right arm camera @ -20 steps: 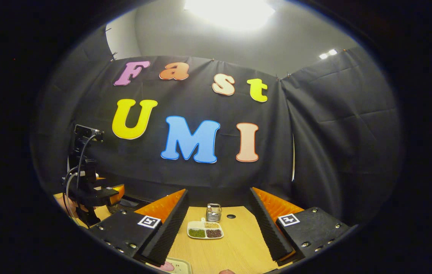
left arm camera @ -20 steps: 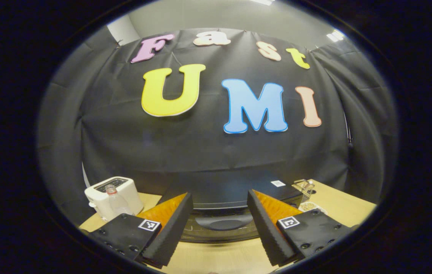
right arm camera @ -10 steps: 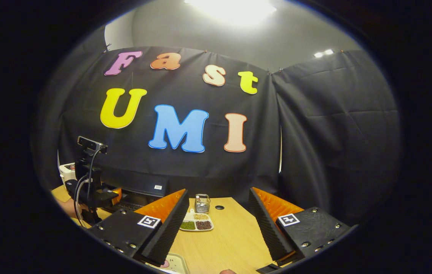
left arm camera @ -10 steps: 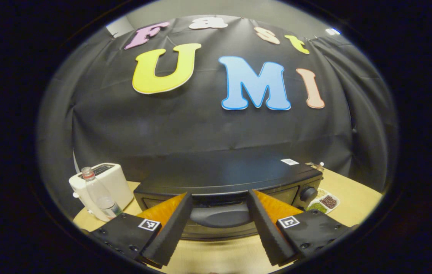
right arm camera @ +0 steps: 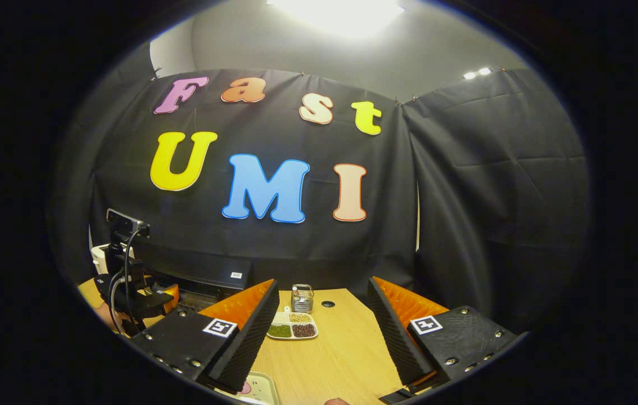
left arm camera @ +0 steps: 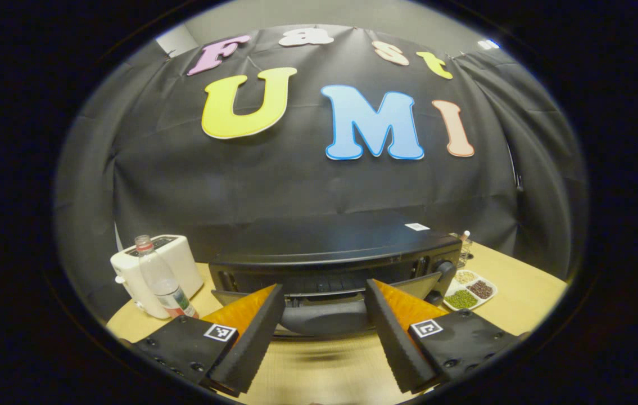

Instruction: Open the electric oven with the left hand, put the food in, and close the electric oven.

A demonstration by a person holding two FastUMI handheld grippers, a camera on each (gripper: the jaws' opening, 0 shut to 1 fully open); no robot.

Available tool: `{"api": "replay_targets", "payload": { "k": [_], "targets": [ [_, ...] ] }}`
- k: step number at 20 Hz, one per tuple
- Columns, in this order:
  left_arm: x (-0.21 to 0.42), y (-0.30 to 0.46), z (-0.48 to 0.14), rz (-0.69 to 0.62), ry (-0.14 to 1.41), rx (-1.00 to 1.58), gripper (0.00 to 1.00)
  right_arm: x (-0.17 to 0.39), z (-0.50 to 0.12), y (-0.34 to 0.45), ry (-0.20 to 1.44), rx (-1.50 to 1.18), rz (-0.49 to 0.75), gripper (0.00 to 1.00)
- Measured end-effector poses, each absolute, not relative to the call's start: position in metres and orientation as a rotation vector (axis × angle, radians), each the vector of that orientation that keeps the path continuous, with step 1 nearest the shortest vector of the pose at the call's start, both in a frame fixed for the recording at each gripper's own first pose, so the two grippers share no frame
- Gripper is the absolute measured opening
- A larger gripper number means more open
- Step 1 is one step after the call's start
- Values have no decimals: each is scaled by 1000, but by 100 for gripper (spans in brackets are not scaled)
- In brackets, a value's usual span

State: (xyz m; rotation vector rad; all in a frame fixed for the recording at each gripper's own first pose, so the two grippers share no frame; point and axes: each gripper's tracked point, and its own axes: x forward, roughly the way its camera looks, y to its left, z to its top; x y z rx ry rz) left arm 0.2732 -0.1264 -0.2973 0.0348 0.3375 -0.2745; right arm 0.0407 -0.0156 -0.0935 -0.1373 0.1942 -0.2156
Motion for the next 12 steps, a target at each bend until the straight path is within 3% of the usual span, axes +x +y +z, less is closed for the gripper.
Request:
{"api": "replay_targets", "payload": {
  "k": [12],
  "targets": [
    [204, -116, -348, -241, 461, 61, 99, 22, -101, -28, 215, -108, -150, 96]
  ]
}}
